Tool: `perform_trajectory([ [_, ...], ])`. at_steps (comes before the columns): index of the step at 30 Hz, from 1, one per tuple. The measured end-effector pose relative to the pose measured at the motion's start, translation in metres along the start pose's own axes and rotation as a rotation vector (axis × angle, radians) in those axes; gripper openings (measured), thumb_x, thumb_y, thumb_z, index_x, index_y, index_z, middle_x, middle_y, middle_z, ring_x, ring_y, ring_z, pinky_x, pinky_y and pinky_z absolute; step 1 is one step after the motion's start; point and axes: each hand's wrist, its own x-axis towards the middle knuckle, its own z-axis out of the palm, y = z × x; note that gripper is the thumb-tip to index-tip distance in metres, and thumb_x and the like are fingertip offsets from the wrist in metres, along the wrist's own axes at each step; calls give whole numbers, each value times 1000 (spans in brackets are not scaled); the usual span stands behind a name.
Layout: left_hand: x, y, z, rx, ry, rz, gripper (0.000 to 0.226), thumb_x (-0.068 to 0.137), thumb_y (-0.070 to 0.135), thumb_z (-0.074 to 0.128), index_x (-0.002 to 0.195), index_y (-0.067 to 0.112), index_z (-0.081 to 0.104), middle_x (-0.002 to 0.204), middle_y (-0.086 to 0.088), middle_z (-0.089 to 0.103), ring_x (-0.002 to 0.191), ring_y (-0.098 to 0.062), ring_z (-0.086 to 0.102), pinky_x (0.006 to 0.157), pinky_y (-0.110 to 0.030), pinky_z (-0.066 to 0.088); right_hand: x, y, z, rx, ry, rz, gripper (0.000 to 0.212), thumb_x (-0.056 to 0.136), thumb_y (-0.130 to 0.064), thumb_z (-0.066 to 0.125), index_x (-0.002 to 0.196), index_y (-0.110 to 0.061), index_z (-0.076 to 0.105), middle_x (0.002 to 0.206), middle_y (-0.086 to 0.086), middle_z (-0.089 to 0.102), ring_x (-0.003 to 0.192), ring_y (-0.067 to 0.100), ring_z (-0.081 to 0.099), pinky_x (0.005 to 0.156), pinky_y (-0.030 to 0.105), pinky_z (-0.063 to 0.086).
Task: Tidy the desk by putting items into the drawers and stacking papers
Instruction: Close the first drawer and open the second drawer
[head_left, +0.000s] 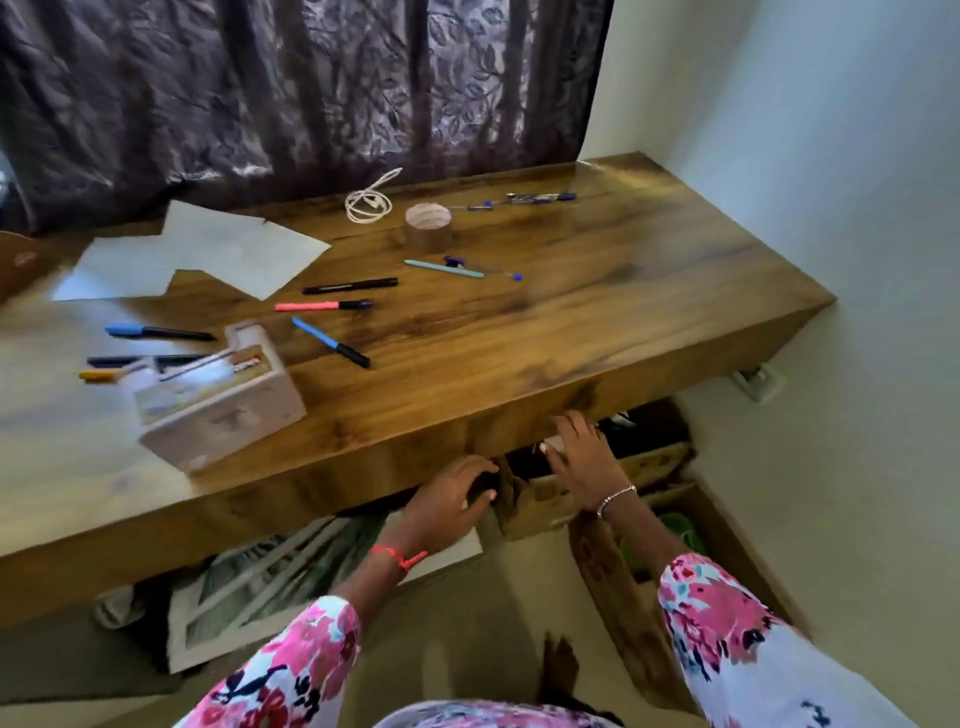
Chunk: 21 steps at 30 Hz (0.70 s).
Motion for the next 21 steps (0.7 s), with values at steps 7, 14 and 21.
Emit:
perform_trajectory([
  [7, 79, 49, 64, -1160, 34, -672, 18, 95, 27, 47, 107, 17, 57, 103, 0, 65, 102, -20, 59, 84, -31, 46, 31, 89, -22, 823, 53, 429, 38, 95, -36, 44, 111, -3, 54, 88, 7, 55, 84, 21, 55, 72, 29, 43],
  [14, 114, 53, 107, -1618, 241, -970, 21, 92, 29, 47, 93, 10, 57, 89, -8, 71, 94, -25, 60, 87, -40, 43, 64, 152, -5, 1830, -22, 991, 50, 92, -56, 33, 77, -11, 48, 61, 8, 48, 59, 20, 45, 89, 46, 43],
  [21, 135, 58, 108, -1752, 346, -943, 25, 90, 29, 47, 101, 10, 58, 111, -12, 65, 104, -27, 59, 93, -41, 41, 100, 159, 17, 2104, -63, 987, 68, 87, -65, 26, 114, -8, 50, 98, 14, 53, 103, 32, 50, 94, 48, 35],
])
